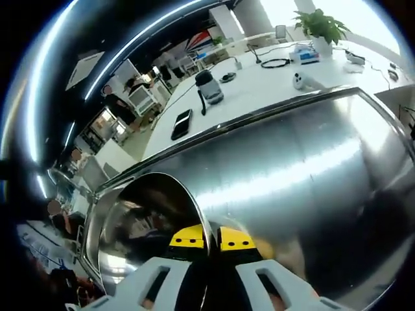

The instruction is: Pick up bowl with dirty water move over sink pour dirty water into sink return bowl to place

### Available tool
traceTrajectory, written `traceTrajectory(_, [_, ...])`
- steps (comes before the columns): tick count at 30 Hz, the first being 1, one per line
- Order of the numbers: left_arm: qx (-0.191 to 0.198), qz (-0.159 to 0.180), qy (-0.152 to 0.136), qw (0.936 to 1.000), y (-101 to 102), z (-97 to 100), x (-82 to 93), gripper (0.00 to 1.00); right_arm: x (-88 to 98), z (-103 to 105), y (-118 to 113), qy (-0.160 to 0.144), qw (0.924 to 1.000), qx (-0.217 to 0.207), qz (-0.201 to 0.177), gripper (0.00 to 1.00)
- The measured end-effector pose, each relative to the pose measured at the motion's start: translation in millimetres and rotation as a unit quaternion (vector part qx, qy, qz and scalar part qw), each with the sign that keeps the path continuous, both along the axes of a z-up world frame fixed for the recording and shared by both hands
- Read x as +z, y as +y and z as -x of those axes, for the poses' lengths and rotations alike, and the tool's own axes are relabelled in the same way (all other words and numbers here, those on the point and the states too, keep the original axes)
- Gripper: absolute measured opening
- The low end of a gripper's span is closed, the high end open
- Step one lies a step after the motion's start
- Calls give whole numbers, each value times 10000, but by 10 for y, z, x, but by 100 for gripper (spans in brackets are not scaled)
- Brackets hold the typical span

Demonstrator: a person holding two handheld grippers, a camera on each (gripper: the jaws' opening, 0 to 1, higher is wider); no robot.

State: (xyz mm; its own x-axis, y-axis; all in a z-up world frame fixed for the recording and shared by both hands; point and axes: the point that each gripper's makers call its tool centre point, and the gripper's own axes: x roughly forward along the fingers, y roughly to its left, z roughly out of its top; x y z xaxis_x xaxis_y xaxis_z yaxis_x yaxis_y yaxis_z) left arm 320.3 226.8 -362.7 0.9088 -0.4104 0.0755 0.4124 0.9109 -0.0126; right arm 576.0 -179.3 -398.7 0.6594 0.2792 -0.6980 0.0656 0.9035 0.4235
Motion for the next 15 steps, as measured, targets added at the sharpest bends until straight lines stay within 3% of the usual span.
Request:
traceTrajectory(13, [62, -67, -30, 10000, -24, 47, 34, 47, 44, 46, 36, -277, 9996, 40, -33, 2])
traceTrajectory(15, [57, -73, -45, 9999, -30, 51, 51, 47, 67, 45, 31, -415, 9990, 157, 97, 2])
